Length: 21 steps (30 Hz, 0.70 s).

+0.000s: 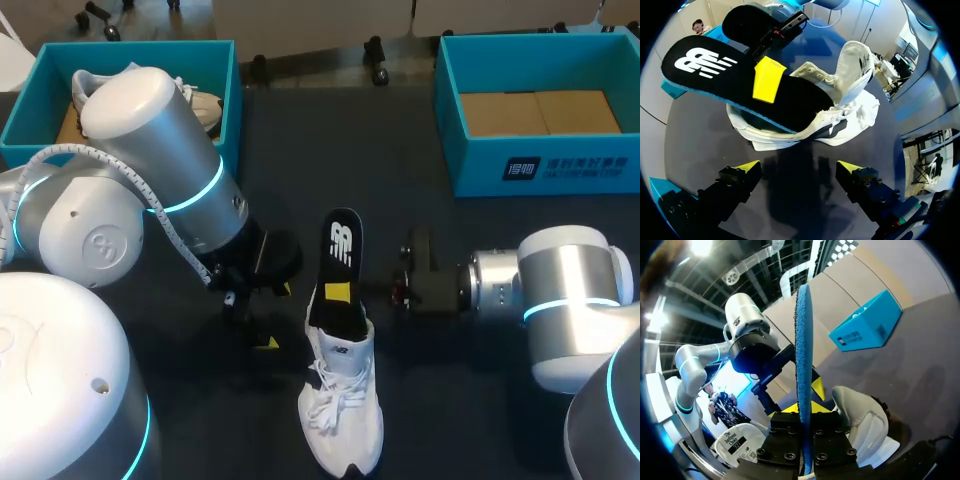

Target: Take the shoe out of the shoebox, open the shoe tongue, remove and reinsert the insole, then place the shoe into the shoebox

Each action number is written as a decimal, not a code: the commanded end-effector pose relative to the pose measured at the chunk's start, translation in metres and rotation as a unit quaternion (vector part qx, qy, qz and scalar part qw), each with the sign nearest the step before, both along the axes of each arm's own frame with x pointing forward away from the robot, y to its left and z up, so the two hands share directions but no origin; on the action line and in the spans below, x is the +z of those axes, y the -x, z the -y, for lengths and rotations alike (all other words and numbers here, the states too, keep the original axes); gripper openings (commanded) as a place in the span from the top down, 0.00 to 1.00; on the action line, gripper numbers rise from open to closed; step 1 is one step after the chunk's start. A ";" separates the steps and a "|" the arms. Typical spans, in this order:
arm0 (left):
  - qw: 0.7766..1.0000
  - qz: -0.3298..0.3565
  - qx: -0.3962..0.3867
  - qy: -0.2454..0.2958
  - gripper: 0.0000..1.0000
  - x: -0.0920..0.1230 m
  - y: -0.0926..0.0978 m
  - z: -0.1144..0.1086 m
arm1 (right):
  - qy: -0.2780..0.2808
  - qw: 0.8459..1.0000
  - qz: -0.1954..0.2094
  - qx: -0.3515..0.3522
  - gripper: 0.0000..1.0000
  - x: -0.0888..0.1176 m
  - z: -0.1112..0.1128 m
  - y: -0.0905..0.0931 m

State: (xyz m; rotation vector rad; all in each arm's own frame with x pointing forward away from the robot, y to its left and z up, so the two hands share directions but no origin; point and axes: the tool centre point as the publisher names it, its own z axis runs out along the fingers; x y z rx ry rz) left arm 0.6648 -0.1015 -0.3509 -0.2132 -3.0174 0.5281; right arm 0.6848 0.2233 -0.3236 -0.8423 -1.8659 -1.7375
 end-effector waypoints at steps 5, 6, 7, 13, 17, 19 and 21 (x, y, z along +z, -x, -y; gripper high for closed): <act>1.000 0.000 0.000 0.000 0.00 -0.001 0.000 0.000 | -0.005 1.000 -0.028 0.003 1.00 -0.023 -0.002 0.014; 1.000 0.000 0.000 0.000 0.00 -0.001 0.000 0.000 | -0.007 0.999 -0.032 0.003 1.00 -0.025 -0.003 0.017; 1.000 0.000 0.000 0.000 0.00 -0.001 0.000 0.000 | -0.008 0.999 -0.037 0.003 1.00 -0.027 -0.003 0.019; 1.000 0.000 0.000 0.000 0.00 -0.001 0.000 0.000 | -0.007 0.998 -0.065 0.003 1.00 -0.038 -0.008 0.031; 1.000 0.000 0.000 0.000 0.00 -0.001 0.000 0.000 | -0.009 0.998 -0.070 0.003 1.00 -0.040 -0.010 0.035; 1.000 0.000 0.000 0.000 0.00 -0.001 0.000 0.000 | -0.010 0.998 -0.066 0.001 1.00 -0.038 -0.010 0.035; 1.000 0.000 0.000 0.000 0.00 -0.001 0.000 0.000 | -0.010 0.998 -0.054 0.001 0.89 -0.034 -0.011 0.033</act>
